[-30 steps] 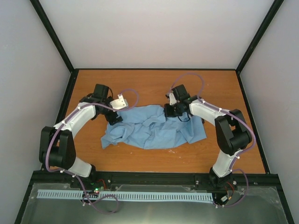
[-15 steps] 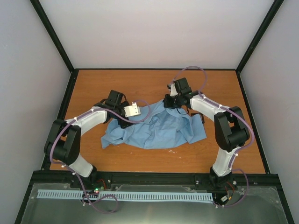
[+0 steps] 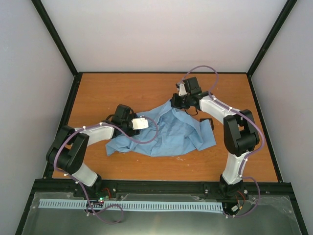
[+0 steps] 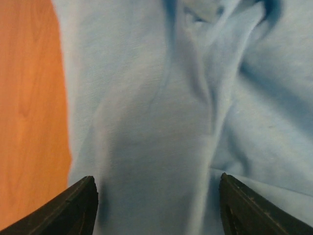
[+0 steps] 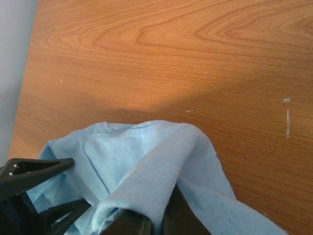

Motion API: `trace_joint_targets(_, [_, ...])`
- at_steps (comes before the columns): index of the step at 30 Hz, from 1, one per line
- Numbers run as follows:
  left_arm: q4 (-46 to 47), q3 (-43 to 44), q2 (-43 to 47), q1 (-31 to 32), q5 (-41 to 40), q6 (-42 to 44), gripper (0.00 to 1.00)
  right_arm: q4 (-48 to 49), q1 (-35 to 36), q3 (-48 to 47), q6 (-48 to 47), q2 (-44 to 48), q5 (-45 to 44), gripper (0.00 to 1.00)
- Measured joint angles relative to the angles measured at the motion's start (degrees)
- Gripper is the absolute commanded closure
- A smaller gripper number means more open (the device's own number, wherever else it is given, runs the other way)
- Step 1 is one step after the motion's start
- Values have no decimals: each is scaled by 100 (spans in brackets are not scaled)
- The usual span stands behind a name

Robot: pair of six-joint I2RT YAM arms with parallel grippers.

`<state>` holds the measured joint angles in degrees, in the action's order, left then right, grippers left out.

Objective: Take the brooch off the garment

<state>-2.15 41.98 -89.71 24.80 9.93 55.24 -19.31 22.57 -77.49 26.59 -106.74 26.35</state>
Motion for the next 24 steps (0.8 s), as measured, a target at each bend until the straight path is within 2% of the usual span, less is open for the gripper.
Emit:
trace_joint_targets(4, [813, -131, 0, 7, -455, 212, 42, 24, -2, -4, 52, -48, 42, 97])
trace_joint_targets(8, [1154, -149, 0, 7, -592, 313, 58, 31, -4, -4, 76, -57, 81, 97])
trace_joint_targets(12, [1290, -146, 0, 4, -660, 391, 85, 33, -11, -4, 87, -57, 114, 97])
trace_joint_targets(13, [1274, -136, 0, -9, -667, 389, 95, 33, -17, -7, 87, -57, 118, 97])
trace_joint_targets(14, [1209, -103, 0, -55, -638, 361, 99, 39, -35, -7, 90, -57, 129, 97])
trace_joint_targets(17, [721, 289, -52, -240, -411, 107, 99, 68, -118, -31, 96, -68, 153, 97])
trace_joint_targets(21, [85, 1379, -409, -717, 17, -341, 99, 101, -302, -310, 133, -282, 155, 97])
trace_joint_targets(24, [-468, 2157, -848, -1029, 396, -691, 99, 260, -435, -518, 205, -540, 155, 89])
